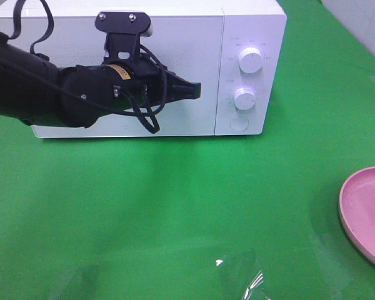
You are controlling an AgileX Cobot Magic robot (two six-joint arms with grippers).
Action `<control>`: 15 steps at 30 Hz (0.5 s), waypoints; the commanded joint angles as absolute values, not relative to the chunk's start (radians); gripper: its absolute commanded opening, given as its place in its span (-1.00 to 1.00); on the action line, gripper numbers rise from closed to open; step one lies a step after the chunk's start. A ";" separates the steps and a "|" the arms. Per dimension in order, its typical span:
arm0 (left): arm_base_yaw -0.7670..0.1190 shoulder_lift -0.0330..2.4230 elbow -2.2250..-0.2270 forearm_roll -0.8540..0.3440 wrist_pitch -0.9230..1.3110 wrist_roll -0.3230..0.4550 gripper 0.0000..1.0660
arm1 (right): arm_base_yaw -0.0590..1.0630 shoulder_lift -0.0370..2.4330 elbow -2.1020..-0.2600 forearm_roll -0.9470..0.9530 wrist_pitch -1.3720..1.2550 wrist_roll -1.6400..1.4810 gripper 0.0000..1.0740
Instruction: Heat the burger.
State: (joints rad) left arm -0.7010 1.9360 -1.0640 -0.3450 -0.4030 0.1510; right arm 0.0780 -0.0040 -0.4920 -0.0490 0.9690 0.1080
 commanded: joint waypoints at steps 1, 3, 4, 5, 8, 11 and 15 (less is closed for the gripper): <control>-0.743 1.884 -1.025 -0.352 -0.356 0.173 -0.96 | 0.073 -0.030 -0.489 -0.045 0.961 0.101 0.36; -0.768 1.843 -0.972 -0.353 -0.345 0.173 -0.90 | 0.073 -0.030 -0.489 -0.045 0.961 0.101 0.36; -0.793 1.806 -0.924 -0.356 -0.330 0.173 -0.77 | 0.073 -0.030 -0.489 -0.045 0.961 0.101 0.36; -0.793 1.806 -0.924 -0.356 -0.330 0.173 -0.77 | 0.073 -0.030 -0.489 -0.045 0.961 0.101 0.36; -0.821 1.734 -0.841 -0.361 -0.262 0.168 0.23 | 0.073 -0.030 -0.489 -0.045 0.961 0.101 0.36; -0.822 1.686 -0.811 -0.382 -0.160 0.161 0.88 | 0.073 -0.030 -0.489 -0.045 0.961 0.101 0.36; -0.819 1.641 -0.804 -0.375 -0.042 0.172 0.82 | 0.073 -0.030 -0.489 -0.045 0.961 0.101 0.36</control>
State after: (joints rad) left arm -0.8170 1.6550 -0.8070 -0.3700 -0.0610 0.1700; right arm 0.0780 -0.0040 -0.4920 -0.0490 0.9690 0.1080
